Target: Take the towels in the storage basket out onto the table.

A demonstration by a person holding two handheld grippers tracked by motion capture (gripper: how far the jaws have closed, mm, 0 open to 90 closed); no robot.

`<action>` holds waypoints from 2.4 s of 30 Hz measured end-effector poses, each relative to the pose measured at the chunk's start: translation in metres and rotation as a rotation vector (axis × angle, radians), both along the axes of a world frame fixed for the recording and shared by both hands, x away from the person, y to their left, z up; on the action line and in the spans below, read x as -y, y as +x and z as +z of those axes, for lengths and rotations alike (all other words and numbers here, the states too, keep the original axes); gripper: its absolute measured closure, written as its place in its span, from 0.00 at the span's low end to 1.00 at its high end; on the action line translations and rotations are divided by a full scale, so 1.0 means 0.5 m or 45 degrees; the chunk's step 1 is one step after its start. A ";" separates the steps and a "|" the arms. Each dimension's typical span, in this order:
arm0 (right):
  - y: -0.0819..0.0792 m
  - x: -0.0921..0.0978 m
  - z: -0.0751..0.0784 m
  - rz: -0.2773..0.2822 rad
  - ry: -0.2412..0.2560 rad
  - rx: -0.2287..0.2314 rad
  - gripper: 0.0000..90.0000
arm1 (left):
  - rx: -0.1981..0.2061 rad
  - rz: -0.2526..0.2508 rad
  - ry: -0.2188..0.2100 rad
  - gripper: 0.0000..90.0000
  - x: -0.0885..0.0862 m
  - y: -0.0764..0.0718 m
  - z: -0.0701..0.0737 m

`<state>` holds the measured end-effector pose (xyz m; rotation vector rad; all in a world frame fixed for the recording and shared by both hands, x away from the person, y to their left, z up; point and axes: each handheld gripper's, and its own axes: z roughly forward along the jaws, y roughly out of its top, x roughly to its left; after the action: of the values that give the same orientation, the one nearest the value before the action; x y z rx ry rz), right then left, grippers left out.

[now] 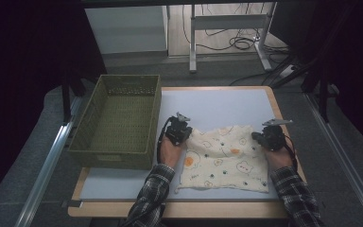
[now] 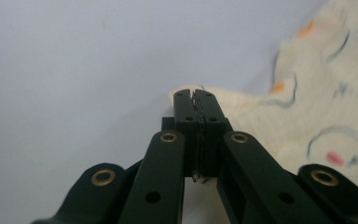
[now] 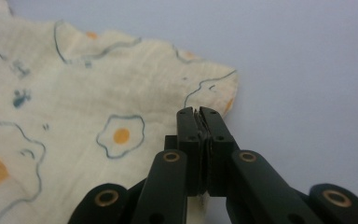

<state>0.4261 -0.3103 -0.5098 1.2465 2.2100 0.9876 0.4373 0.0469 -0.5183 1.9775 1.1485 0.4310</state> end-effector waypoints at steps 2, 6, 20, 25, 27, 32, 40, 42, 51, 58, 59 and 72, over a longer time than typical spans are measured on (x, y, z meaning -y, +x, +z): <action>0.003 0.005 0.015 -0.018 0.003 0.032 0.97 | 0.041 0.030 -0.025 0.99 -0.004 0.013 0.019; 0.015 0.020 0.018 -0.056 -0.020 0.004 0.91 | 0.070 0.080 -0.004 0.96 -0.006 0.039 0.034; 0.074 0.026 0.009 -0.092 0.008 0.023 0.72 | 0.021 0.061 0.012 0.71 -0.007 0.074 0.004; 0.102 0.016 0.006 -0.098 0.010 0.018 0.73 | 0.015 0.049 0.012 0.70 -0.007 0.083 -0.007; 0.111 0.013 0.001 -0.103 -0.001 0.012 0.73 | 0.011 0.050 0.011 0.69 -0.005 0.085 -0.011; 0.125 0.012 -0.009 -0.097 -0.047 0.004 0.72 | -0.012 0.053 0.020 0.67 -0.003 0.095 -0.025; 0.136 0.016 -0.015 -0.045 -0.082 -0.016 0.73 | -0.006 0.007 0.085 0.62 0.012 0.103 -0.041; 0.136 0.017 -0.015 -0.024 -0.055 -0.038 0.83 | -0.012 -0.034 0.078 0.75 0.015 0.101 -0.041; 0.124 -0.009 -0.002 0.005 -0.173 -0.023 0.97 | -0.013 -0.057 0.125 0.98 0.022 0.106 -0.031; 0.136 0.005 0.028 -0.045 -0.094 0.042 0.97 | 0.035 0.009 0.089 0.98 0.004 0.140 0.003; 0.138 0.006 0.032 -0.052 -0.083 0.047 0.97 | 0.039 0.010 0.083 0.98 0.004 0.143 0.009; 0.090 0.015 0.091 -0.003 0.030 0.088 0.97 | 0.114 -0.003 0.003 0.97 -0.006 0.076 0.047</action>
<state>0.4713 -0.3175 -0.4642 1.2068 2.1499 1.0426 0.4752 0.0500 -0.4950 1.9413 1.0900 0.5151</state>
